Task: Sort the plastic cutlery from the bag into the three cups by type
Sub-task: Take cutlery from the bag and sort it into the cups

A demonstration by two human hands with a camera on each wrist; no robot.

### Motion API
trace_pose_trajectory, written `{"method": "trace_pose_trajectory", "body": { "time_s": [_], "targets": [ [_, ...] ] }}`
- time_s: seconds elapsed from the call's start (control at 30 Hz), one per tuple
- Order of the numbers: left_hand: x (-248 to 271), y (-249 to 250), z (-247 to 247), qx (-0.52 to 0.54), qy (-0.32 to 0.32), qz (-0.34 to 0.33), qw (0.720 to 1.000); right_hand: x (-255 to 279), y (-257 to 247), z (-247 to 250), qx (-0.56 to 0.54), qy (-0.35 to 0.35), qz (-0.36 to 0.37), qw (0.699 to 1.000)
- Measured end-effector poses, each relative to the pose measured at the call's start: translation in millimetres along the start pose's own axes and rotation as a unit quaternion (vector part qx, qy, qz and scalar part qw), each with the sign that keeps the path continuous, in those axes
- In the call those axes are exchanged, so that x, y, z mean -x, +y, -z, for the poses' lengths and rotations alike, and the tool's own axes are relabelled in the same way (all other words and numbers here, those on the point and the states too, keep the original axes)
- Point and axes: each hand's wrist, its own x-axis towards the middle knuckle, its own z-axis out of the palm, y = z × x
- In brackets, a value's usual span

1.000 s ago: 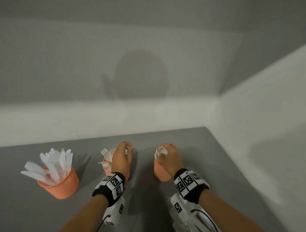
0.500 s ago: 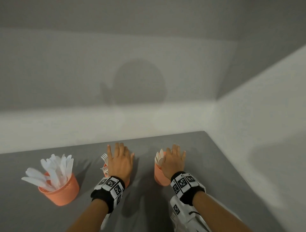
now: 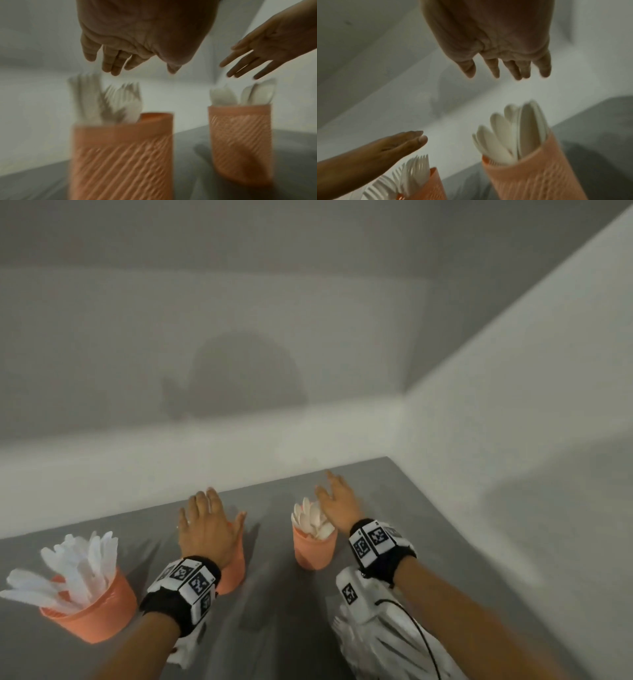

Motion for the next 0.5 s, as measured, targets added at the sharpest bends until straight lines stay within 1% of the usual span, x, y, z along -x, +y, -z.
{"method": "trace_pose_trajectory", "body": {
  "time_s": [0.1,0.17,0.2,0.27,0.33,0.37,0.4,0.47,0.5],
  "targets": [
    [10,32,19,0.077,0.015,-0.064,0.995,16,-5,31,-0.049,0.013,0.053,0.997],
    [22,57,29,0.158,0.011,-0.11,0.981,31,-7,47,-0.07,0.012,0.065,0.995],
    [30,70,30,0.199,-0.005,-0.135,0.971,39,-4,54,-0.066,0.004,0.058,0.996],
    [49,92,27,0.266,-0.064,-0.188,0.943,59,4,64,-0.031,-0.037,0.031,0.998],
    [71,110,19,0.325,-0.139,-0.241,0.904,80,16,69,0.012,-0.113,-0.016,0.993],
    [82,116,15,0.344,-0.173,-0.258,0.886,90,24,70,0.032,-0.158,-0.044,0.986],
    [91,121,10,0.357,-0.193,-0.277,0.871,99,33,70,0.053,-0.197,-0.073,0.976],
    [104,129,-5,0.344,-0.222,-0.296,0.863,113,53,66,0.107,-0.227,-0.123,0.96],
    [109,132,-10,0.318,-0.245,-0.289,0.869,119,61,64,0.147,-0.229,-0.137,0.952]
  ]
}}
